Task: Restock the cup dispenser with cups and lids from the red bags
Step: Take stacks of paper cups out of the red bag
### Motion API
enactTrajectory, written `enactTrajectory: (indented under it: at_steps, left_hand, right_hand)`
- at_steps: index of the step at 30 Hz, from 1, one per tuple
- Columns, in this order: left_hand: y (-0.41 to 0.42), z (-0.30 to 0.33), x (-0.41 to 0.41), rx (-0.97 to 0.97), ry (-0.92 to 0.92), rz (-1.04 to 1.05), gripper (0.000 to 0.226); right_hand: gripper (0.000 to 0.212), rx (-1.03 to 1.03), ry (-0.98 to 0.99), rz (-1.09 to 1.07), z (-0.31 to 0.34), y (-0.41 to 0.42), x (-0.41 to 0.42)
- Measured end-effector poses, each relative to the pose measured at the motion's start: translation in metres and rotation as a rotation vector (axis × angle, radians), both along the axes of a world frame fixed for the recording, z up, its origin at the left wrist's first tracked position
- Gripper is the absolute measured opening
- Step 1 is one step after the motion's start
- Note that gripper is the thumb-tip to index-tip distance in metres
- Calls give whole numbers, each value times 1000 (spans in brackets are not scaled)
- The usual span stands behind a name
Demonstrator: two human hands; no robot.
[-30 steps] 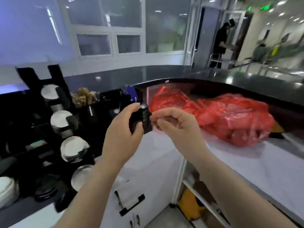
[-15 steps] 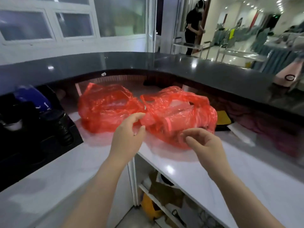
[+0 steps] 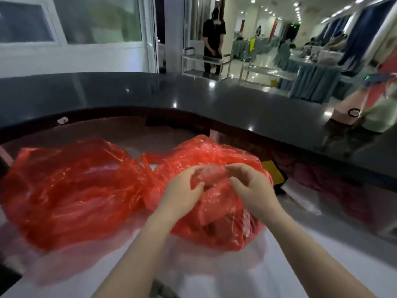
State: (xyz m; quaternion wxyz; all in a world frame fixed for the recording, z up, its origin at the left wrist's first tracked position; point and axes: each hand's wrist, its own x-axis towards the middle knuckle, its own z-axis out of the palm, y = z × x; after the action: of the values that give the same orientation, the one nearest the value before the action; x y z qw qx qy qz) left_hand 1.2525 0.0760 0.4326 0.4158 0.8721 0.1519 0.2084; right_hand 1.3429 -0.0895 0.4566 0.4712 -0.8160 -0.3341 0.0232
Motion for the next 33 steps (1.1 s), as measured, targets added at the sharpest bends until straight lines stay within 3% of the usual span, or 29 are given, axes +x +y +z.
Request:
enactTrajectory:
  at_steps: [6,12,16,19,25,27,30,32,33]
  left_hand:
    - [20,-11,26,292,292,-36,32]
    - [27,-14,25,276,305,-1,39]
    - [18,-13,16,279,277,38,40]
    - [8,-12,8,236,251,-2,36]
    - [-9,-18,-13,241,293,-87,38]
    - [-13,-20,-18,210,276,-54,38]
    - [-19,-20,-21,165,252,17,41]
    - [-23,-17,-18,279,263,15,55]
    - [-27,-16,-15,375,282,5,62]
  right_hand:
    - [37,-642,-462,38,-6,28,30]
    - [33,-560,-617,-203,-1,-10,21]
    - [41,-830,-491,-378,-7,-44,24]
    - [22,-761,-349,-401,-16,-64,31]
    - [64,-626,-215,-320,-46,-80,57]
    - [68,-636,-161,-304,-53,-79,70]
    - [34,-615,-11,-253,-57,-74,85]
    - [4,-485,90,-261,-58,-71,92]
    - [11,-395,147,-272,-56,-70,96]
